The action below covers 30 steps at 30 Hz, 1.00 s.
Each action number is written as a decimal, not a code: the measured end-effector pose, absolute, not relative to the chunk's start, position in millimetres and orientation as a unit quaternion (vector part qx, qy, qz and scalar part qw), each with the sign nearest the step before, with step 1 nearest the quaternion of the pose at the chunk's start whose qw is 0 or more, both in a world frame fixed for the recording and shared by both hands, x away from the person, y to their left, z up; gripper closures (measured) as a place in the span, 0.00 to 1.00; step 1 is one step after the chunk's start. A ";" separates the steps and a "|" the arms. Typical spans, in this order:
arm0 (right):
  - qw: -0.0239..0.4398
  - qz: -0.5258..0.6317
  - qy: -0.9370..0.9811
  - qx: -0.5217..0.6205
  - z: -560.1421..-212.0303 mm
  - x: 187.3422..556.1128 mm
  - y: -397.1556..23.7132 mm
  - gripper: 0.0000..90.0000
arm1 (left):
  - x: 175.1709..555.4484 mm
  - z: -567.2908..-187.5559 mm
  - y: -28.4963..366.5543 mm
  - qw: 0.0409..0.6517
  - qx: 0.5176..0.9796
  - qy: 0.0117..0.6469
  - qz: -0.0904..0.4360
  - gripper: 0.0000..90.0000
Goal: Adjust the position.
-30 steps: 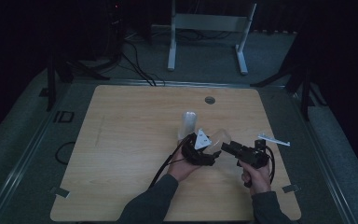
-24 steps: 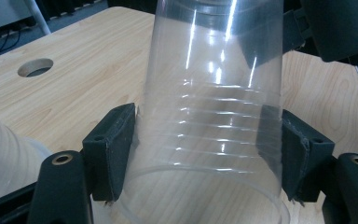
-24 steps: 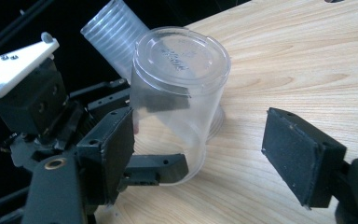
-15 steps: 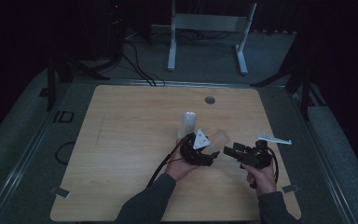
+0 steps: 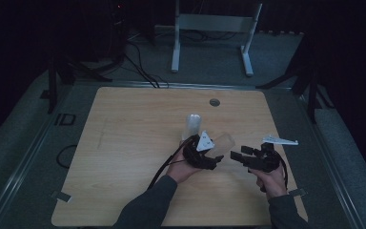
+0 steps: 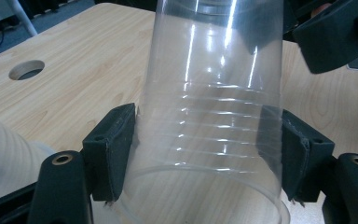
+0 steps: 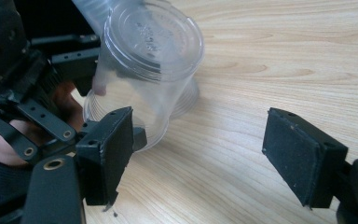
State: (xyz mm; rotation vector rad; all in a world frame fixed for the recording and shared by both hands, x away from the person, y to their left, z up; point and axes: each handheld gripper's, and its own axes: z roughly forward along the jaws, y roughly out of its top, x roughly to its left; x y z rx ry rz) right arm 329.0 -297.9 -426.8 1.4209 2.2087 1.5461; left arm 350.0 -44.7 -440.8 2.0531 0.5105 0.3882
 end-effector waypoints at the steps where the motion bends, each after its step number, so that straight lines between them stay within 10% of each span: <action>1: 0.051 0.501 0.729 0.463 -426.0 329.2 -297.0 0.30 | 350.0 -440.7 -44.8 0.476 0.840 0.208 0.157 0.33; 30: 0.116 0.384 0.830 0.388 -403.8 331.6 -288.6 0.32 | 354.5 -435.7 -38.4 0.458 0.859 0.187 0.132 0.33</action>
